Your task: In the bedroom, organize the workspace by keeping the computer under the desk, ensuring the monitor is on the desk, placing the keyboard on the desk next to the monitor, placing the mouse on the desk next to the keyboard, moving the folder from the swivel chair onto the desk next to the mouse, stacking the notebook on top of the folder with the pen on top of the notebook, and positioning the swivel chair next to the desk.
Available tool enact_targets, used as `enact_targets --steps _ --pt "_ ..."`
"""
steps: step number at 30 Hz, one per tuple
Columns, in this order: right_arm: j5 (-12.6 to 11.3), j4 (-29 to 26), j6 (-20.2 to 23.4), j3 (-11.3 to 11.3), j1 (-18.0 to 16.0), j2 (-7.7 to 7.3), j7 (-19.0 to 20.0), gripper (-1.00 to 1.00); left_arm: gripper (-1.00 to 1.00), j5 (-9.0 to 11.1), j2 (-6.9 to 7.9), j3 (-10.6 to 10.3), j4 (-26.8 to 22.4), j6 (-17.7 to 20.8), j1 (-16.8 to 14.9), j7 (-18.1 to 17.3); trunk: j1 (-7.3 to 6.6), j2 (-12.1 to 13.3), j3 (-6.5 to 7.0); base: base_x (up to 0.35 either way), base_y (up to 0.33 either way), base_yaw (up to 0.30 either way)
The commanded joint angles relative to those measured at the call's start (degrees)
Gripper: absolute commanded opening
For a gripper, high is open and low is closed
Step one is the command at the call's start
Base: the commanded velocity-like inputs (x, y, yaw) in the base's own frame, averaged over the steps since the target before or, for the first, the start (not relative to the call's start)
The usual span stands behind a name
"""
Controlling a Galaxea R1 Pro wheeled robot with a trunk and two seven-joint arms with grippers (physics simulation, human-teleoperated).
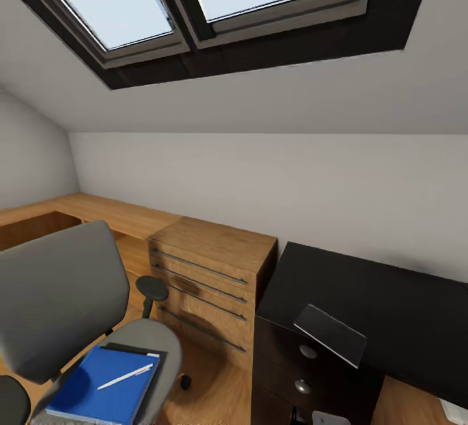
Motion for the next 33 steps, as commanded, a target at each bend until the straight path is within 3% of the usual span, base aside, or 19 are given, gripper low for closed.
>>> enact_targets --steps 1,8,33 --pt "-0.5 0.0 -0.3 0.5 -0.1 -0.04 -0.3 1.00 1.00 0.1 0.02 -0.1 -0.1 0.2 0.0 0.4 0.00 0.0 -0.10 0.000 0.000 0.242" --pt "-0.5 0.0 -0.3 0.6 -0.1 0.02 -0.3 1.00 1.00 0.1 -0.08 -0.3 0.9 -3.5 0.0 0.4 0.00 0.0 -0.44 0.000 0.000 0.240" --pt "-0.5 0.0 -0.3 0.6 -0.1 0.03 -0.3 1.00 1.00 0.0 -0.09 -0.4 1.8 -4.2 0.0 0.4 0.00 0.0 -1.68 0.000 0.000 0.237"
